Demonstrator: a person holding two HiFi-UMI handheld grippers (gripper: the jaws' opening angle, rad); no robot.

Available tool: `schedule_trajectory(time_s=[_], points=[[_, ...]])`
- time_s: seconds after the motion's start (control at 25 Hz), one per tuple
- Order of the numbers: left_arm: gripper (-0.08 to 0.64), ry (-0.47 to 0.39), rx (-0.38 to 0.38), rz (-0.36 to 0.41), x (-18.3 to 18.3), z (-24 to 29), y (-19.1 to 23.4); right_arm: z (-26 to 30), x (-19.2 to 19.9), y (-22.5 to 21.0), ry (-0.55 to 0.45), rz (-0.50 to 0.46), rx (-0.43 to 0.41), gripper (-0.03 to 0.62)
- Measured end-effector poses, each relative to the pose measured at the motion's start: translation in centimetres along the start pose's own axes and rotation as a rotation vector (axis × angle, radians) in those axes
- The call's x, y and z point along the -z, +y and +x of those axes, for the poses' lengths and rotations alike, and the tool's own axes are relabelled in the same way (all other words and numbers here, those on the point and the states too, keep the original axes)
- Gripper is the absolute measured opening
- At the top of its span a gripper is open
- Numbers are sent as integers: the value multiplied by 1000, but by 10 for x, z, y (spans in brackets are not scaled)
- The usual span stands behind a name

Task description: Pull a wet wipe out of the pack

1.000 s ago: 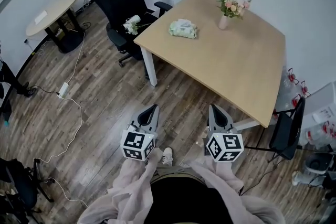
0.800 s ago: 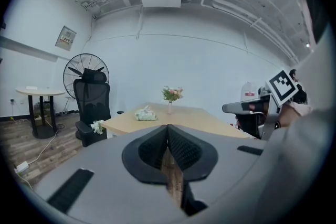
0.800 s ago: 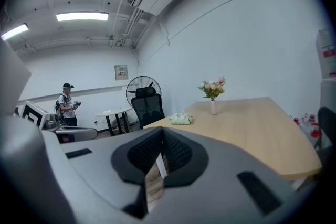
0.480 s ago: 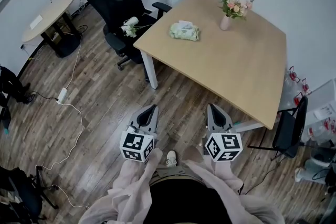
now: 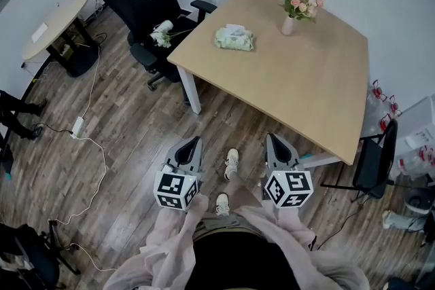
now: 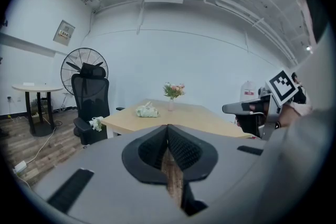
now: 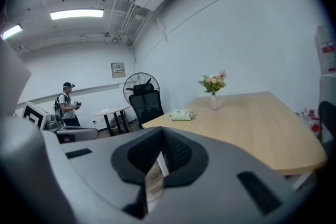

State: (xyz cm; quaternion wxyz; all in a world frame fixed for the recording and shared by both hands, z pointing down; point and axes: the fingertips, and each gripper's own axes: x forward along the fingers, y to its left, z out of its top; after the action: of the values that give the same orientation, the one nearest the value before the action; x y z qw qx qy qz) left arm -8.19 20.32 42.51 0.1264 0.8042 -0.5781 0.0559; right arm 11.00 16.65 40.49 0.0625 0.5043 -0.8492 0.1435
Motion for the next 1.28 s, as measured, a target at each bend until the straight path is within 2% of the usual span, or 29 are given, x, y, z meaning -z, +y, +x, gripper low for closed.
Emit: schedule_trajectory(time_s=[0.32, 1.28], points=[[12, 10, 6, 13, -9, 35, 12, 33, -5, -18, 17, 9, 0, 11], [12, 32, -22, -26, -43, 153, 64, 160, -48, -71, 49, 0, -29, 11]])
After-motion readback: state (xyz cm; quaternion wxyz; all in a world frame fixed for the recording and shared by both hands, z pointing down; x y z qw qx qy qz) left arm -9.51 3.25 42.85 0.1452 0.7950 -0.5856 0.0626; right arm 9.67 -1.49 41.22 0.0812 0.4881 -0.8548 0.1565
